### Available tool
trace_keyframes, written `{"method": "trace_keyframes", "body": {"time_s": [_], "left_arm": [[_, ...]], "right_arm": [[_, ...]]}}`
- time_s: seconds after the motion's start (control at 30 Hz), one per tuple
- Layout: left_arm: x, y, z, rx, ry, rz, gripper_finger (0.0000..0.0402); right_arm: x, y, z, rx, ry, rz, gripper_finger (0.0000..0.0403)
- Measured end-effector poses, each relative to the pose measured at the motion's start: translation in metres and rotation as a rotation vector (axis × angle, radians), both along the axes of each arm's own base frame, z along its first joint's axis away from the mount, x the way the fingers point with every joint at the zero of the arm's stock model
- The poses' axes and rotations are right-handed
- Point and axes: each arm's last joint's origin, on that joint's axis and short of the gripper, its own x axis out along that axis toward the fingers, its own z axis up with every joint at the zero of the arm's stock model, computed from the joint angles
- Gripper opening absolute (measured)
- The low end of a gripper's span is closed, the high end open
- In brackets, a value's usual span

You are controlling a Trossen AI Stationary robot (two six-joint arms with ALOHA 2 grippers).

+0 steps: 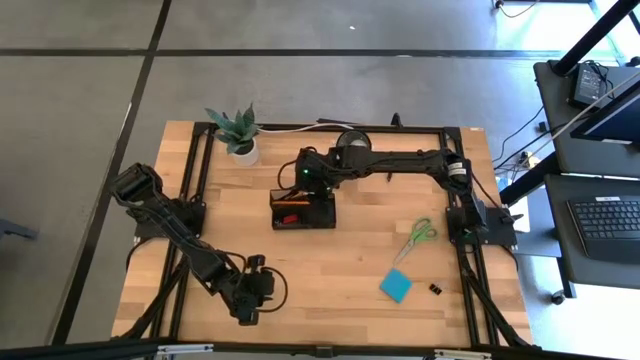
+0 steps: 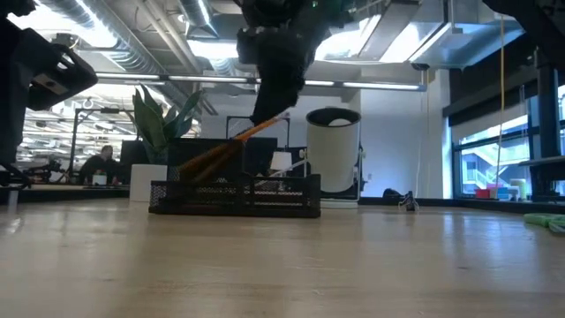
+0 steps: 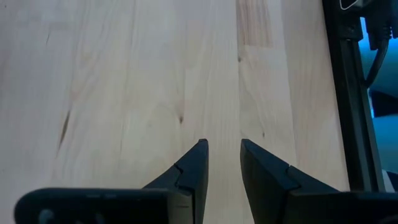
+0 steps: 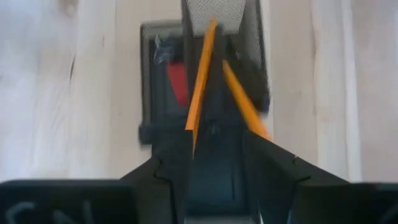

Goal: Pick and place office supplies into organizer
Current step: Put the bottom black binder clip in the desk organizer

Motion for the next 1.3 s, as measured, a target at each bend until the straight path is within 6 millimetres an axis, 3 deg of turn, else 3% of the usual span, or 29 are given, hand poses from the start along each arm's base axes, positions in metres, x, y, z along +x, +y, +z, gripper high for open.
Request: {"method": "trace_keyframes", "body": {"time_s": [0.17, 0.27, 0.4, 0.53, 0.63, 0.83, 1.13, 1.3], "left_arm": [[0.000, 0.000, 0.000, 0.000, -0.001, 0.000, 0.0086], [0.000, 0.000, 0.000, -0.003, -0.001, 0.006, 0.0086], [0.001, 0.001, 0.000, 0.002, -0.011, 0.024, 0.0086], [0.001, 0.001, 0.001, 0.007, -0.027, 0.049, 0.0086], [0.002, 0.001, 0.001, 0.000, -0.035, 0.049, 0.0086], [0.004, 0.002, 0.002, -0.002, -0.055, 0.063, 0.0086], [0.005, 0.002, 0.002, 0.014, -0.070, 0.074, 0.0086], [0.005, 0.003, 0.003, 0.029, -0.092, 0.092, 0.0086]], "right_arm": [[-0.010, 0.018, 0.046, 0.008, 0.045, 0.028, 0.0145], [-0.028, 0.038, 0.091, 0.000, 0.044, 0.029, 0.0146], [-0.060, 0.066, 0.148, -0.141, -0.017, -0.013, 0.0146], [-0.107, 0.093, 0.171, -0.160, -0.022, -0.057, 0.0146], [-0.144, 0.116, 0.176, -0.124, -0.004, -0.098, 0.0146], [-0.201, 0.160, 0.140, -0.107, 0.027, -0.231, 0.0146], [-0.257, 0.216, 0.039, 0.044, 0.259, -0.436, 0.0146], [-0.279, 0.224, -0.016, 0.106, 0.363, -0.688, 0.0146]]}}
